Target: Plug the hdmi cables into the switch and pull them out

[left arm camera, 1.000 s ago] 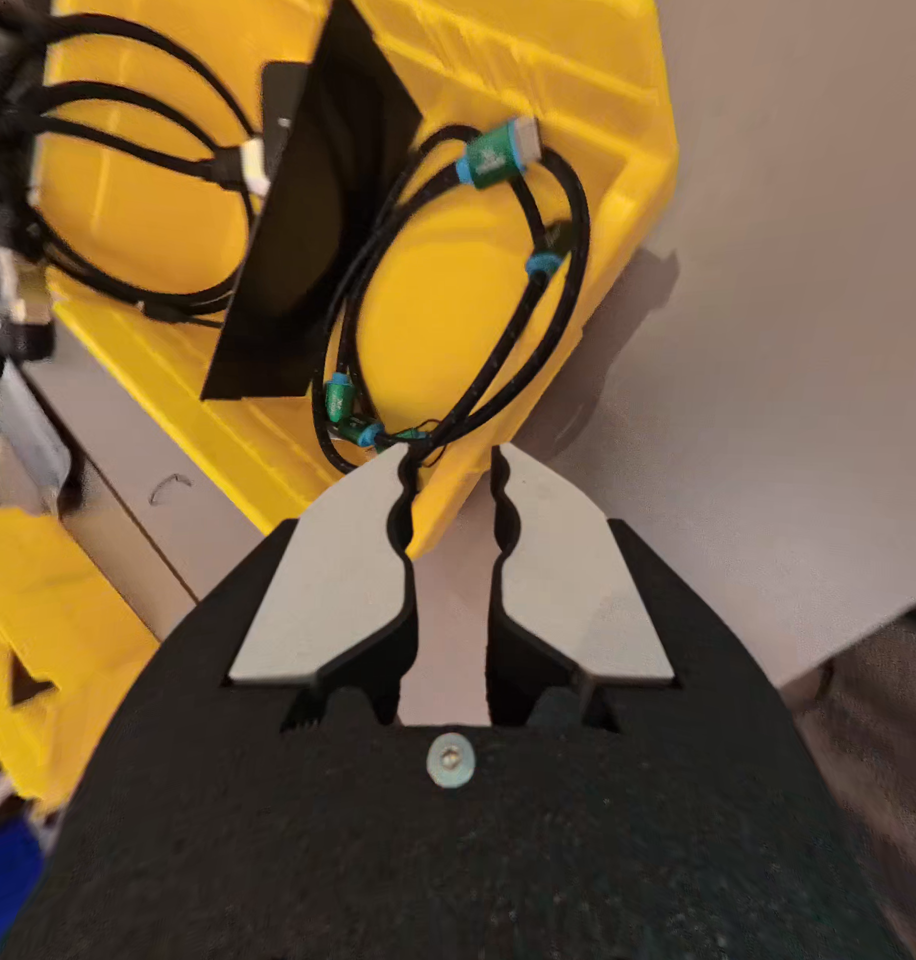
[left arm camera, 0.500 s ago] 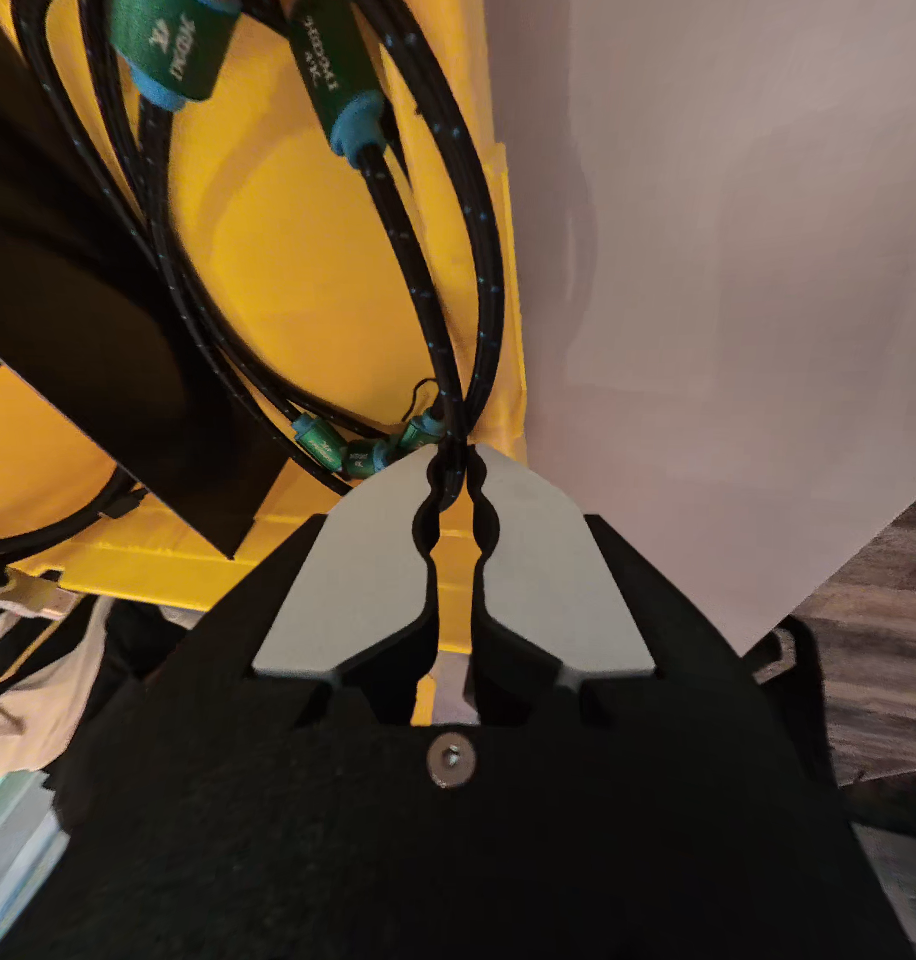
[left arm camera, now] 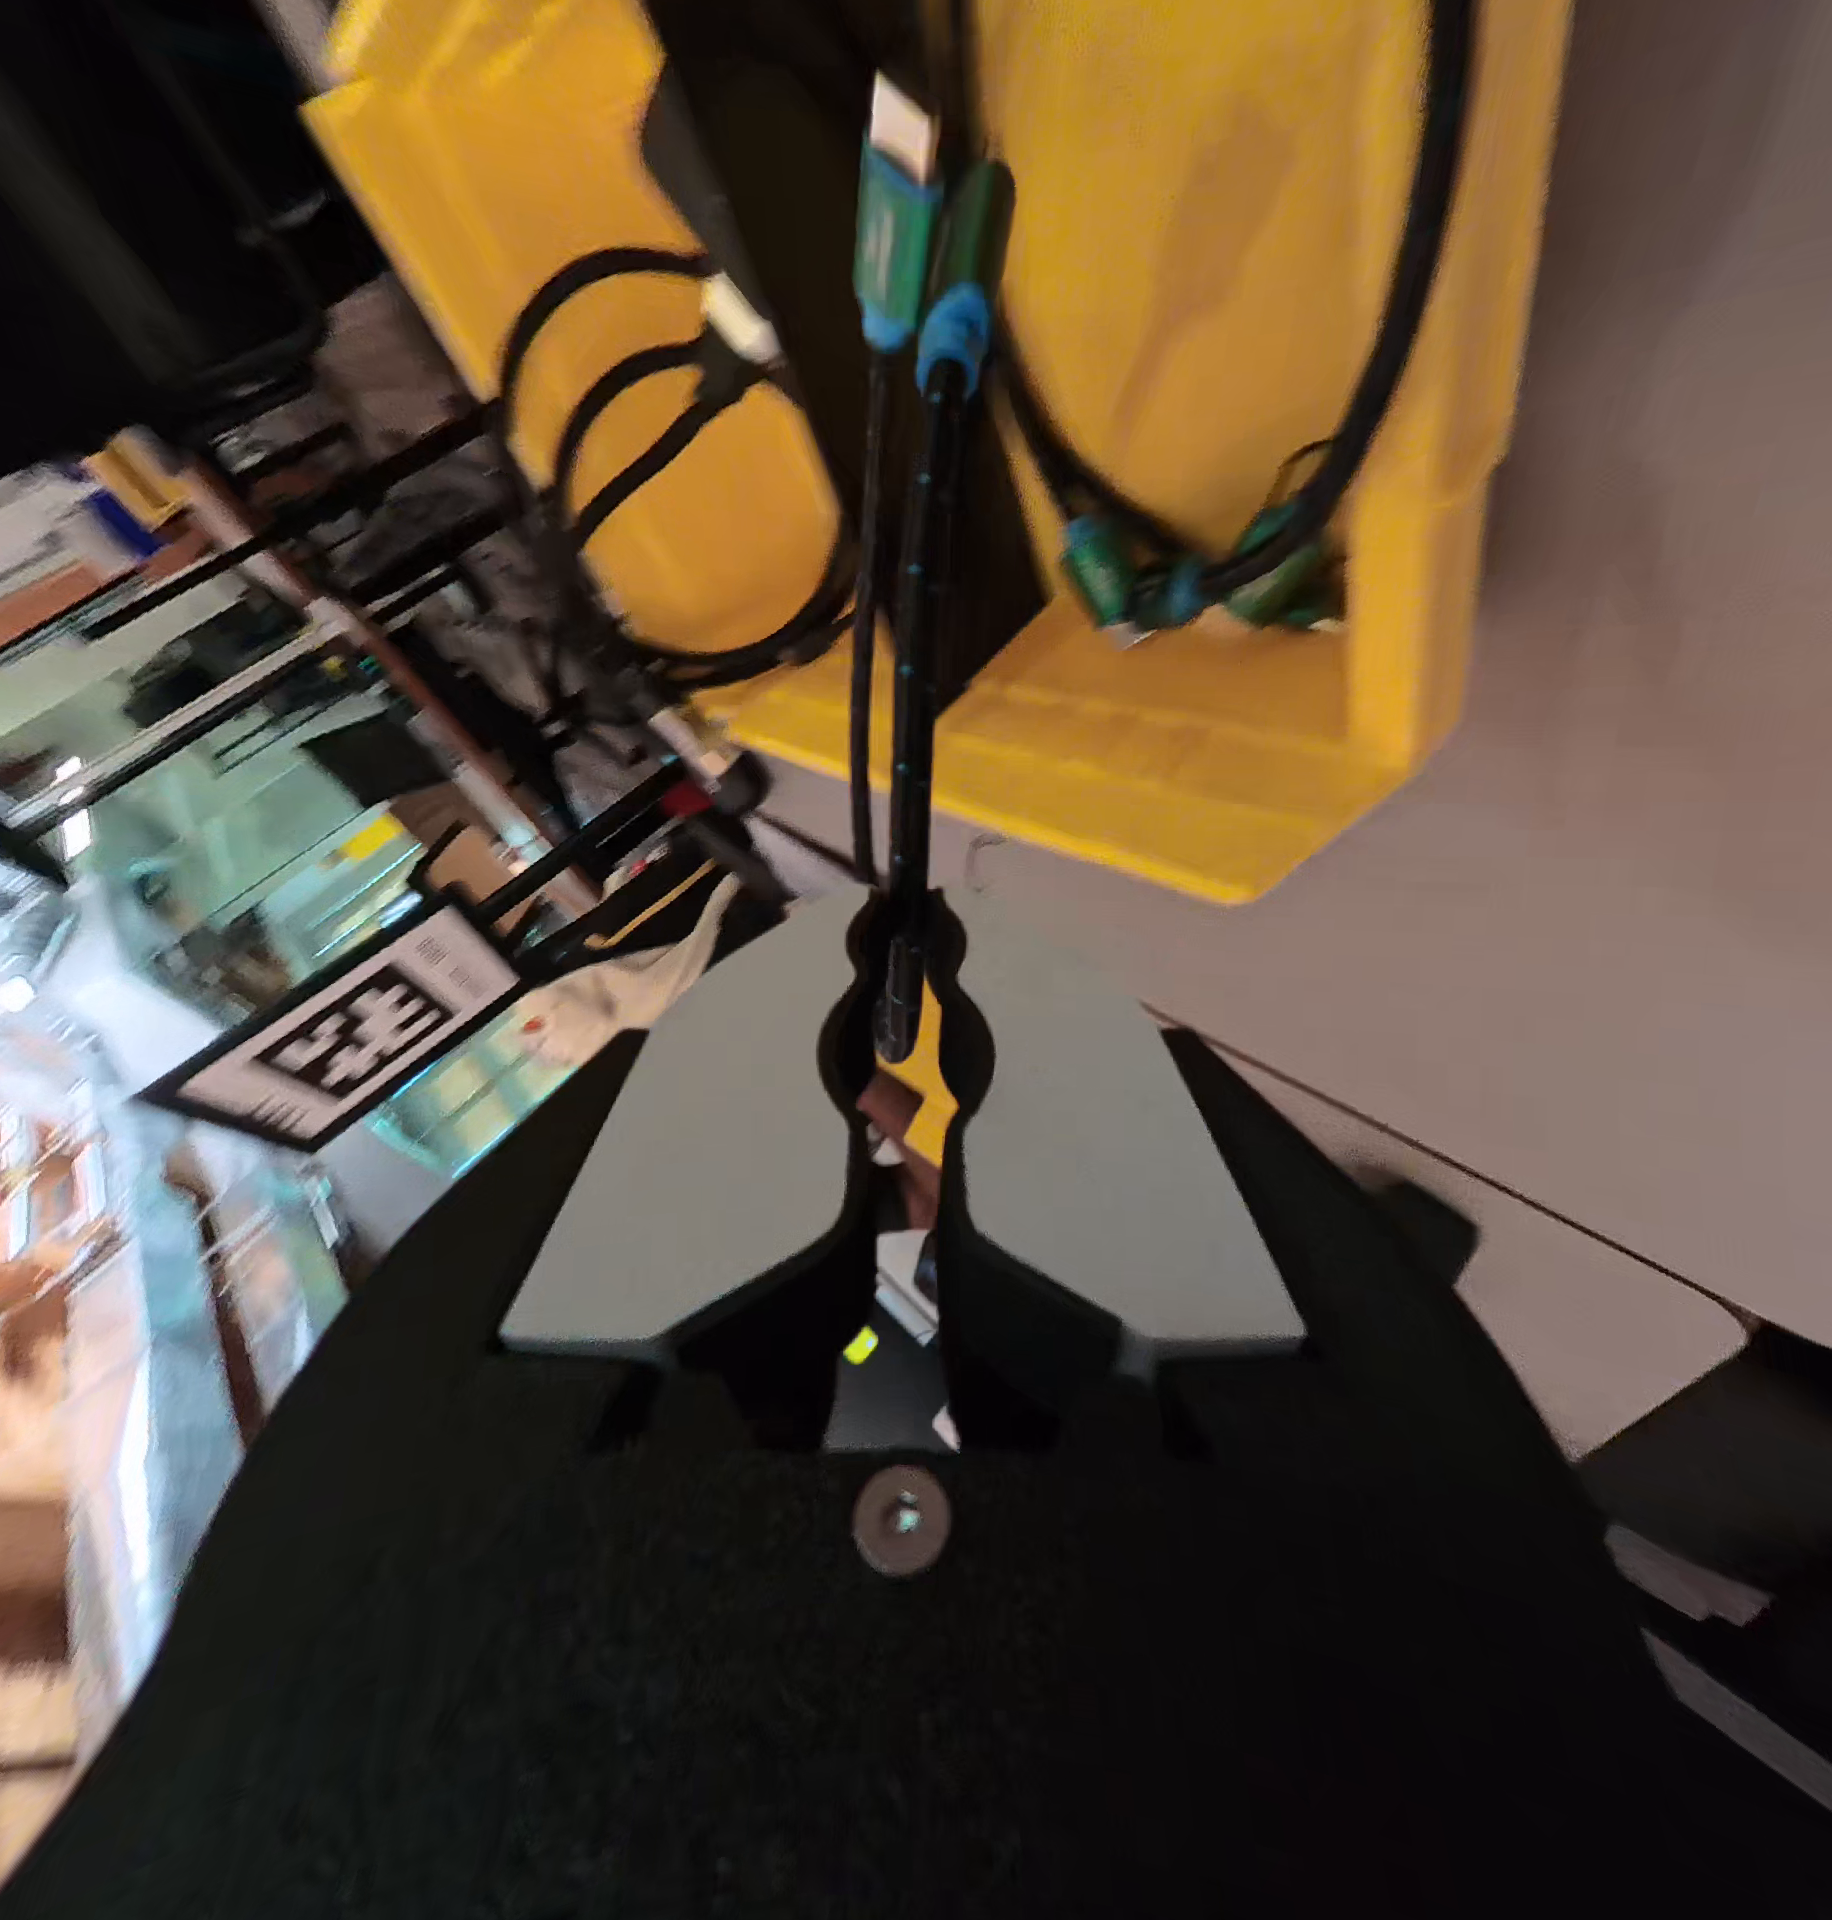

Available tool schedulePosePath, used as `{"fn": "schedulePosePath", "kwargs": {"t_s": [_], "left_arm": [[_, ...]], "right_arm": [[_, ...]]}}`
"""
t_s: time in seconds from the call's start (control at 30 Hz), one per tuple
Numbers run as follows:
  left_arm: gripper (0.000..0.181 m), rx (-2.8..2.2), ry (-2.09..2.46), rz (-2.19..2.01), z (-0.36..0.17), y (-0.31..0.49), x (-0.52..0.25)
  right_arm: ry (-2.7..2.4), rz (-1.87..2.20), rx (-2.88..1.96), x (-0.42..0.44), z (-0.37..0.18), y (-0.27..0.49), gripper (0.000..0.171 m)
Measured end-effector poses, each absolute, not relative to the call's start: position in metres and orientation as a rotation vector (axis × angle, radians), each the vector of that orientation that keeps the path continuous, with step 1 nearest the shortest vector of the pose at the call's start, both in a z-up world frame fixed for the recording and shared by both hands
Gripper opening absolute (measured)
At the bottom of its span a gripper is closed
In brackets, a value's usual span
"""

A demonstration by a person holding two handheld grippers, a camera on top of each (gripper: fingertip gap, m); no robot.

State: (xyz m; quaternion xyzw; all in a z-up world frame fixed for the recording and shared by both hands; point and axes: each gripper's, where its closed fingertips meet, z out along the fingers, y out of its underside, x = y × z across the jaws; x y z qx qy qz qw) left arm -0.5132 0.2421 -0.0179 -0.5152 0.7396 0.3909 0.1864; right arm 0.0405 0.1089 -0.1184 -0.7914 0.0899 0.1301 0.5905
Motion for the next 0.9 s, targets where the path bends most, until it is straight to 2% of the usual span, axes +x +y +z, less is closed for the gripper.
{"fn": "schedulePosePath", "kwargs": {"t_s": [0.17,0.3,0.4,0.53,0.7,0.9], "left_arm": [[0.007,-1.441,1.773,1.105,0.039,0.230,-0.499],[0.006,-1.434,1.592,0.912,0.041,0.201,-0.448],[0.006,-1.496,1.509,0.615,0.012,0.169,-0.388],[0.007,-1.614,1.495,0.219,-0.061,0.121,-0.304],[0.007,-1.606,1.430,0.233,-0.101,0.093,-0.241],[0.007,-1.713,1.563,0.300,-0.147,0.070,-0.181]], "right_arm": [[0.198,0.313,-1.837,0.035,-0.116,0.110,0.009],[0.189,0.316,-1.841,0.032,-0.116,0.111,0.009],[0.186,0.321,-1.843,0.031,-0.117,0.112,0.009],[0.187,0.318,-1.848,0.032,-0.117,0.111,0.009],[0.195,0.322,-1.852,0.035,-0.118,0.110,0.009],[0.194,0.329,-1.855,0.034,-0.118,0.110,0.008]]}}
